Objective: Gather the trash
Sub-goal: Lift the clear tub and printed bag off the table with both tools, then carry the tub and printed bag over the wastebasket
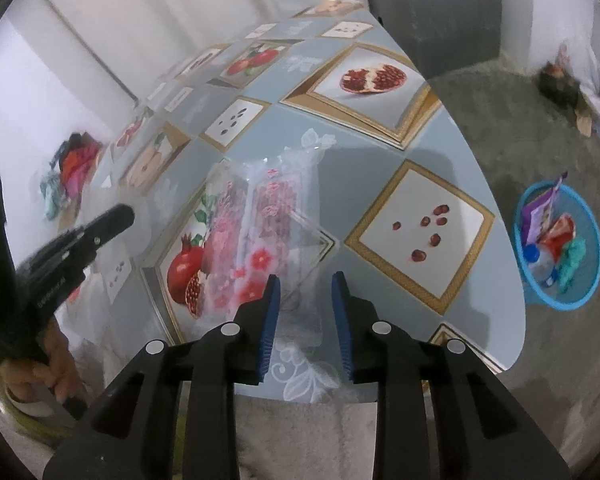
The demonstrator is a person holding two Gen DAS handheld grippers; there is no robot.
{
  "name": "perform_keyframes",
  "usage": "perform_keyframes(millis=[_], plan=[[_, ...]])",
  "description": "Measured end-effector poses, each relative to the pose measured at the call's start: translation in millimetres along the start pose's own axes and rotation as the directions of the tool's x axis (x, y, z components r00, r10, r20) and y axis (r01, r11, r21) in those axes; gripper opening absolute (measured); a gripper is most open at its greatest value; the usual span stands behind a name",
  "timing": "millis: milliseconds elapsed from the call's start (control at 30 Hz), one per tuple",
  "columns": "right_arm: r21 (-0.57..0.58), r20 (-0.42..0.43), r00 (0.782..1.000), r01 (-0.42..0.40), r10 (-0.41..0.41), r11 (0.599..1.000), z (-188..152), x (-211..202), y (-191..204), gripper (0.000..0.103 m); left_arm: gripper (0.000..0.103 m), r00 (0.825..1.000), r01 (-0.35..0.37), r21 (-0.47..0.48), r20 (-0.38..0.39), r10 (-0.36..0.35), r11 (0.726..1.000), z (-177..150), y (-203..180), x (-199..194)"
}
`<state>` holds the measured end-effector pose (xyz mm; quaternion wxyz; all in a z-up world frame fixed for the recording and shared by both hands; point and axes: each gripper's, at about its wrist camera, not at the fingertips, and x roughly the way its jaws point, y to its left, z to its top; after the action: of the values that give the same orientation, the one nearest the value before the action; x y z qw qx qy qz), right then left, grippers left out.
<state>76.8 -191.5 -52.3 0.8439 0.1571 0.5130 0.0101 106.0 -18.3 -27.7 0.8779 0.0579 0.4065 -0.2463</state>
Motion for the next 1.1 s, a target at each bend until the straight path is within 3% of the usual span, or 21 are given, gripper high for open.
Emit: perform_keyframes(millis=[100,200,267,667,1100], plan=[[-0.044,0.008,0.999,0.032,-0.031,0.999,-2.0,1.7,7.0,0.021,0.006,1.0,-0.005,0.004,-0.002,0.005,1.0,0.1,-1.0,0.2],[-0.058,0.013,0.998,0.062,-0.061,0.996,-2.4,2.6,7.9,0.008,0.006,1.0,-0.007,-0.001,0.001,0.007,1.0,0.3,-0.4,-0.8],[-0.033,0.012,0.999,0.043,-0.043,0.999,-2.2,2.0,3.6,0.003,0.006,1.0,-0.003,-0.009,0.007,0.003,1.0,0.0,0.7,-3.2],[0.014,0.103,0.995,0.005,-0.006,1.0,6.9,-22.3,-3.0,0.0,0.006,0.997,0.045,-0.045,0.058,-0.043,0.998,3.4,8.7,-20.3],[0.058,0.207,0.978,0.012,-0.024,0.998,11.3,-57.6,-23.2,0.0,0.006,0.988,0.119,-0.003,0.099,-0.118,0.993,25.8,-14.4,-30.2]])
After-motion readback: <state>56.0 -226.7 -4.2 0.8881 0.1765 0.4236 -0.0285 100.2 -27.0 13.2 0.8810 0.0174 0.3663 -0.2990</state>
